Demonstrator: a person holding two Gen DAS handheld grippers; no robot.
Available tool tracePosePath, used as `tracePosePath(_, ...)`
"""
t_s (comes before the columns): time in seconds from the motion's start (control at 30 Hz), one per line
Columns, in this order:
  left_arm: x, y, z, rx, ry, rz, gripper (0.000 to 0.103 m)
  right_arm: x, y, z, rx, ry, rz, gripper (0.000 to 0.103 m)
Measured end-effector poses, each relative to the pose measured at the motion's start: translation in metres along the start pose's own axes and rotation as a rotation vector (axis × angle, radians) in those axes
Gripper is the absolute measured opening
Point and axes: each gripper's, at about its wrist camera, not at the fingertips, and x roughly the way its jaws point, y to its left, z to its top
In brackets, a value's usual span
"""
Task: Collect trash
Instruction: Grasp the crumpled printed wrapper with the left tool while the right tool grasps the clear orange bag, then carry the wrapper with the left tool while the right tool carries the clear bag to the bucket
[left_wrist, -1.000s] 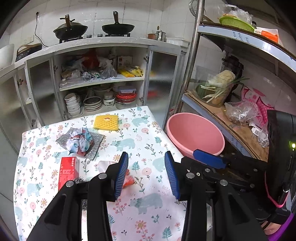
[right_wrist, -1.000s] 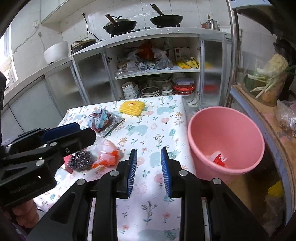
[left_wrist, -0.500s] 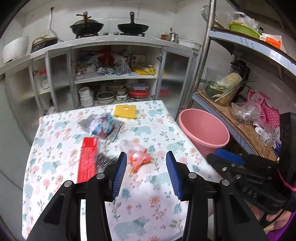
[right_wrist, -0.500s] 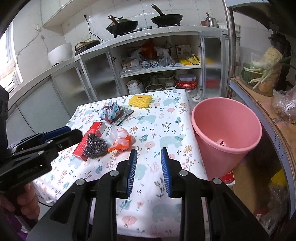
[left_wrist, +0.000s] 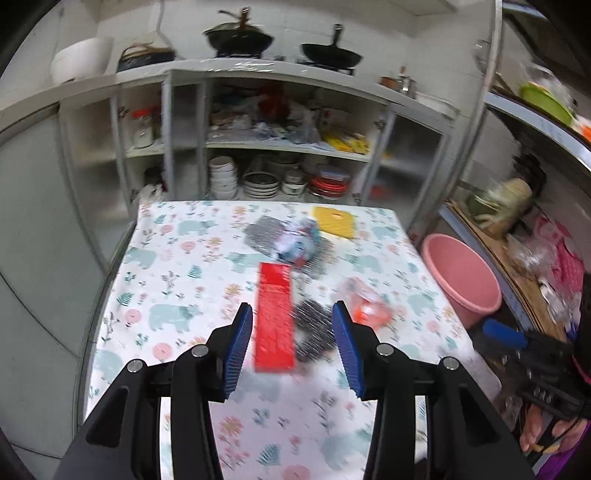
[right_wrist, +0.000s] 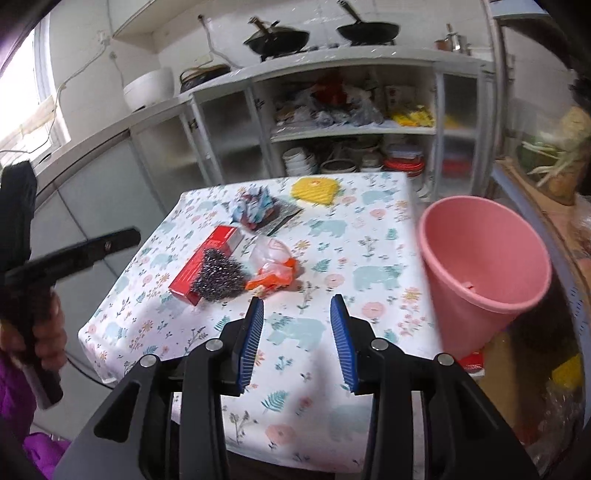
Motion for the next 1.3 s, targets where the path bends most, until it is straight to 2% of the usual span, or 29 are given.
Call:
tracePosePath(0.1, 0.020, 0.017, 0.016, -0.058, 0.035, 0.009, 0.044, 0.018, 0.005, 0.009, -0.017, 0.025, 0.027, 0.038)
tracePosePath(0.23, 0.050, 0.022, 0.040, -0.100, 0.077, -0.031, 0.044, 0.039, 0.008, 0.022, -0.034, 0.051, 0.058, 0.038)
tracePosePath(0.43, 0.107, 0.005, 0.072, -0.039, 0.130, -0.054, 0.044, 0.069, 0.005, 0.039, -0.021, 0.090, 0.096, 0.039)
tracePosePath(0.6, 0.153, -0.002, 0.082, 0.011, 0.189, -0.046, 0.044, 0.088, -0.001, 0.049, -0.001, 0.120, 0.107, 0.039)
tracePosePath(0.7, 0.169, -0.004, 0.081, 0.029, 0.214, -0.049, 0.044, 0.101, -0.003, 0.052, 0.005, 0.141, 0.118, 0.046)
tracePosePath(0.9, 0.186, -0.010, 0.077, 0.081, 0.212, -0.030, 0.044, 0.126, -0.004, 0.046, 0.007, 0.196, 0.110, 0.046)
tracePosePath(1.03, 0.189, -0.010, 0.075, 0.090, 0.198, -0.017, 0.028, 0.134, -0.003, 0.040, 0.004, 0.211, 0.107, 0.046)
tracePosePath(1.2, 0.184, -0.009, 0.076, 0.091, 0.171, -0.018, 0.021, 0.139, 0.000, 0.034, -0.012, 0.213, 0.103, 0.046)
tracePosePath(1.3, 0.174, -0.010, 0.075, 0.097, 0.146, -0.020, 0.020, 0.134, 0.000, 0.031, -0.014, 0.199, 0.103, 0.037)
